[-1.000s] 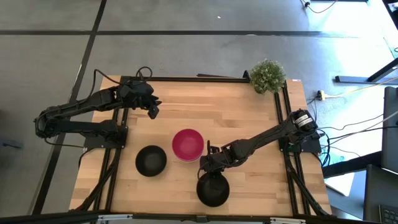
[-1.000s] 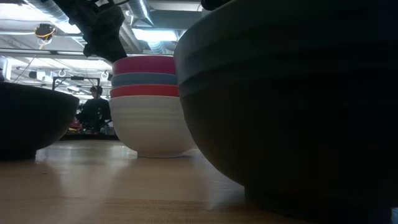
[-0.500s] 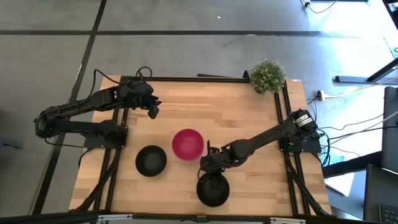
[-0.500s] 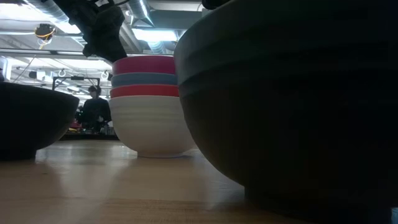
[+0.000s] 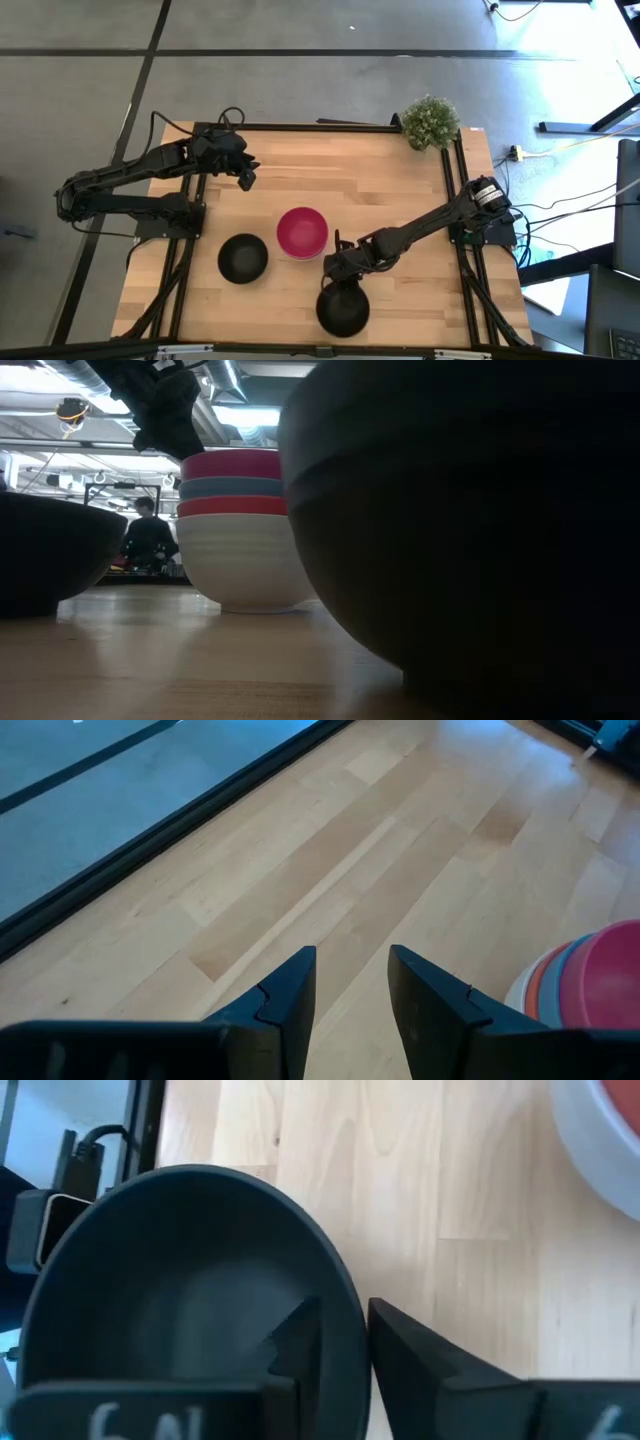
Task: Nest bowls inside each other
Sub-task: Stack the bottom black bowl on top of the pink bowl
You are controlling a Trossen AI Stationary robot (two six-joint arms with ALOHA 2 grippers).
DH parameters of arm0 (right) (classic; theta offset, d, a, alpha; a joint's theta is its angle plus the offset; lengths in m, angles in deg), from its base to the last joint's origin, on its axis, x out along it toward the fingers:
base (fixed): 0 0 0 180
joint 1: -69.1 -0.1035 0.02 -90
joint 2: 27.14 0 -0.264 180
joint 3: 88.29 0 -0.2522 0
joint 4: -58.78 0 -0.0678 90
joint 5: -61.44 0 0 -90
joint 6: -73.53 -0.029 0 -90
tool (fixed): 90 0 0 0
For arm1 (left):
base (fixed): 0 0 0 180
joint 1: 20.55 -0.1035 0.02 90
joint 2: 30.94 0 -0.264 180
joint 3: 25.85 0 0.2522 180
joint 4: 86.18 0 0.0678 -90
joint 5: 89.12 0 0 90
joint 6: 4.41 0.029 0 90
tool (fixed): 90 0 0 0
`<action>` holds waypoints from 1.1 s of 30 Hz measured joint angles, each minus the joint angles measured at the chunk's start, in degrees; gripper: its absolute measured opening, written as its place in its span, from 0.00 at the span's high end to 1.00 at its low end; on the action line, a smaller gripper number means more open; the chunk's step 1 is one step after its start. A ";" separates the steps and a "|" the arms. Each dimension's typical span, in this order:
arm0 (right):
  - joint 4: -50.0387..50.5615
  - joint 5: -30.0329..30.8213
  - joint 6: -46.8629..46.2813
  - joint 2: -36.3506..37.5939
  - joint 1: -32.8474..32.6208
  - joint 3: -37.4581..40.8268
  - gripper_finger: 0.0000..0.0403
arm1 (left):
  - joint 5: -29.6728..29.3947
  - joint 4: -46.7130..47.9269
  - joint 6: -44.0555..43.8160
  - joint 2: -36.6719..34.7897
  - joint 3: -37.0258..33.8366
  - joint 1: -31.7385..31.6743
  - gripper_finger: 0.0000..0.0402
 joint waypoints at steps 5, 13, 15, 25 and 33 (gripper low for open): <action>0.38 0.26 1.44 0.00 0.02 0.00 0.96 | 0.00 0.01 0.00 -0.01 0.00 0.00 0.70; 1.39 2.19 1.40 0.21 0.04 0.02 0.98 | 0.00 0.01 -0.07 0.00 0.00 0.02 0.70; 3.71 1.79 1.46 0.74 0.36 -0.48 0.98 | 0.00 0.00 -0.09 -0.02 0.00 0.00 0.70; 19.54 7.29 7.64 5.01 4.76 -12.49 0.99 | 0.00 -0.02 -0.14 -0.01 0.00 0.01 0.70; 22.63 7.27 16.97 4.87 14.92 -20.92 0.99 | 0.00 -0.13 -1.51 -0.01 0.00 0.00 0.70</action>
